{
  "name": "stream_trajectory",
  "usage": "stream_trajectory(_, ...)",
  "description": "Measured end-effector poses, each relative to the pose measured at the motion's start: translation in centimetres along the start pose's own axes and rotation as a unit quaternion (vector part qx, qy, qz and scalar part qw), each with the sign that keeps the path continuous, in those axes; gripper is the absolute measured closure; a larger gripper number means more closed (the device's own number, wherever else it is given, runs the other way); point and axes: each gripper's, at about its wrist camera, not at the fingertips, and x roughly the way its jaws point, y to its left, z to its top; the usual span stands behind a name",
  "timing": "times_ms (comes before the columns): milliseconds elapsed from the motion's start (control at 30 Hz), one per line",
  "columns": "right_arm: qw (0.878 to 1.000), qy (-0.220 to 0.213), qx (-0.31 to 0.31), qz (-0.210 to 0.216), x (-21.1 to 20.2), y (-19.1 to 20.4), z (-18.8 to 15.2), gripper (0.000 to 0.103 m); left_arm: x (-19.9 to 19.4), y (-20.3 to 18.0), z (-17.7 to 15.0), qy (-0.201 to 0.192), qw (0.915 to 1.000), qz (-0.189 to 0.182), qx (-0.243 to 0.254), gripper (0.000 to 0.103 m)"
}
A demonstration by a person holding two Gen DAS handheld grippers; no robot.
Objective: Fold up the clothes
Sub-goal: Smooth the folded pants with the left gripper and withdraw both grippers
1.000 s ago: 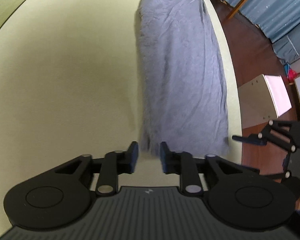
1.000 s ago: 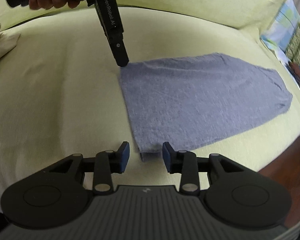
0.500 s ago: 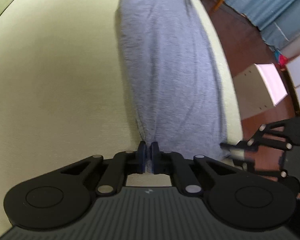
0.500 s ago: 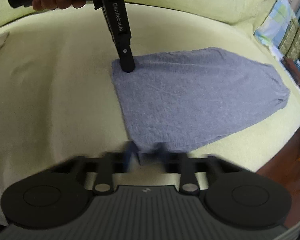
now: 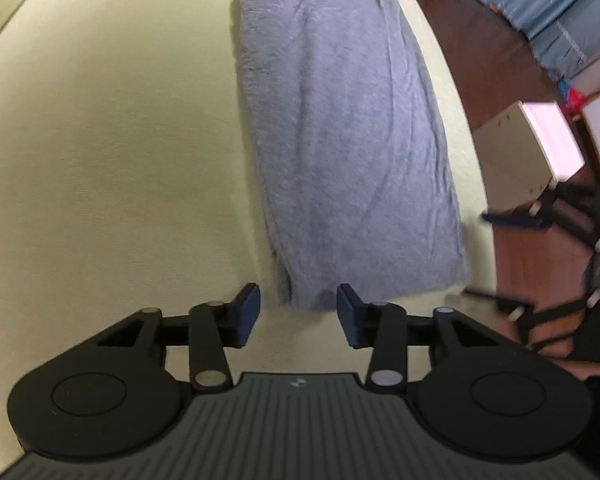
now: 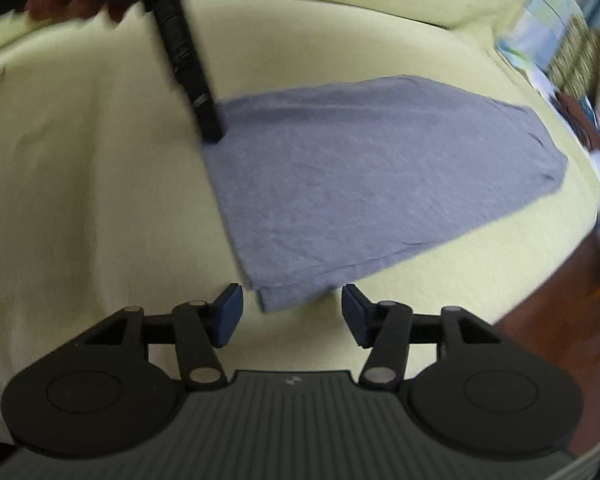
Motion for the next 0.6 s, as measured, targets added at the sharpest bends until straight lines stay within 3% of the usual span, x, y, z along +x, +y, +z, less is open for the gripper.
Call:
stream_trajectory(100,0.998,-0.026,0.057,0.024,-1.5,-2.3,0.3,0.082,-1.7,0.1,-0.4,-0.008,0.9997,-0.005,-0.021,0.055)
stream_trajectory(167,0.994,-0.038,0.101,0.034,-1.6,-4.3,0.5,0.09,-3.1,-0.2,-0.3,-0.026,0.999,-0.014,-0.034,0.055)
stream_trajectory(233,0.989,-0.035,0.14,0.034,-0.9,-6.3,0.7,0.091,-3.4,-1.4,0.3,-0.039,0.9985,-0.023,-0.031,0.055)
stream_trajectory(333,0.972,-0.03,0.227,0.043,-0.2,-10.4,0.6,0.09,-2.7,-3.7,1.5,-0.062,0.9965,-0.049,-0.026,0.055)
stream_trajectory(433,0.966,-0.049,0.244,0.073,-0.6,-12.1,0.2,0.089,-0.3,-5.2,2.4,-0.065,0.9951,-0.064,-0.038,0.055)
stream_trajectory(600,0.974,-0.051,0.203,0.09,1.7,-13.9,0.5,0.089,4.1,-7.1,2.1,-0.048,0.9925,-0.08,-0.079,0.055)
